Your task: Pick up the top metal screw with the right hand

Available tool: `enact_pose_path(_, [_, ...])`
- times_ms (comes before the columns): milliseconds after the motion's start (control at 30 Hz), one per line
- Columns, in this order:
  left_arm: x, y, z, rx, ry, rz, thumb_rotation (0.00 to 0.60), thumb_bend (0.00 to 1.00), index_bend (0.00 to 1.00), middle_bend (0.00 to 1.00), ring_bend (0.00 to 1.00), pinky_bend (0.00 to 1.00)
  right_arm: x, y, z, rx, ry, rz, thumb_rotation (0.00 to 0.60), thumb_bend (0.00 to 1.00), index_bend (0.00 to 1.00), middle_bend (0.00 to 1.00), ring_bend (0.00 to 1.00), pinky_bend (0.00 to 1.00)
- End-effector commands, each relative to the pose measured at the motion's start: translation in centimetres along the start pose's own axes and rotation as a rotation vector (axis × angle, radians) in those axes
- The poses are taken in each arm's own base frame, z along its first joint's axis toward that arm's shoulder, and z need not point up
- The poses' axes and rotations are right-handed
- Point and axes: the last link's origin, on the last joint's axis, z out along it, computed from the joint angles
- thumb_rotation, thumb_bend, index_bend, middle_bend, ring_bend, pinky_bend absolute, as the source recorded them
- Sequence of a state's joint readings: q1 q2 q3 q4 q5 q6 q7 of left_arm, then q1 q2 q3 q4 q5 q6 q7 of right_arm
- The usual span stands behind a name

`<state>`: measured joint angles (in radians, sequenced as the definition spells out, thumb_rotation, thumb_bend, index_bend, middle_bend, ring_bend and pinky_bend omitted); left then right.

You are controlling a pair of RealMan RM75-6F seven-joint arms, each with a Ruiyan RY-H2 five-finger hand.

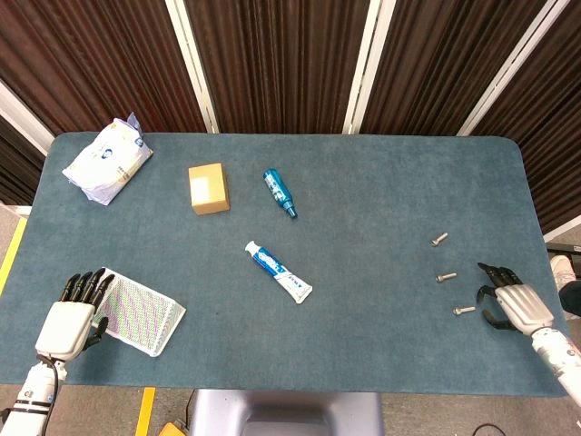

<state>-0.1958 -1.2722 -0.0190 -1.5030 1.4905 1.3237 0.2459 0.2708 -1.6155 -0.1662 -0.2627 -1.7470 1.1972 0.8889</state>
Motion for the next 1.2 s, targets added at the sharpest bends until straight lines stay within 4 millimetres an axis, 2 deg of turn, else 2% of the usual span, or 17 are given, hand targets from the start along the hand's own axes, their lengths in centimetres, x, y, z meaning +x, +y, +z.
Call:
enact_pose_path(33, [-0.01,-0.01,0.03,0.000,-0.001,-0.001,0.600,0.47,0.00,0.00,0.00,0.07,-0.22,-0.22,0.23,0.006,-0.005,-0.006,0.600,0.52,0.57,0.05,0.00,0.08])
enact_pose_path(333, [0.05,-0.06,-0.05,-0.002,-0.002,-0.004,0.600,0.47,0.00,0.00,0.00,0.07,0.01,-0.54,0.39,0.021,0.019,-0.007,0.600,0.52,0.56,0.06,0.00,0.08])
enact_pose_path(1200, [-0.16,0.01,-0.06,-0.006,-0.019,-0.003,0.600,0.47,0.00,0.00,0.00,0.07,-0.89,-0.80,0.33,0.017,-0.002,-0.029,0.600,0.51,0.53,0.06,0.00,0.08])
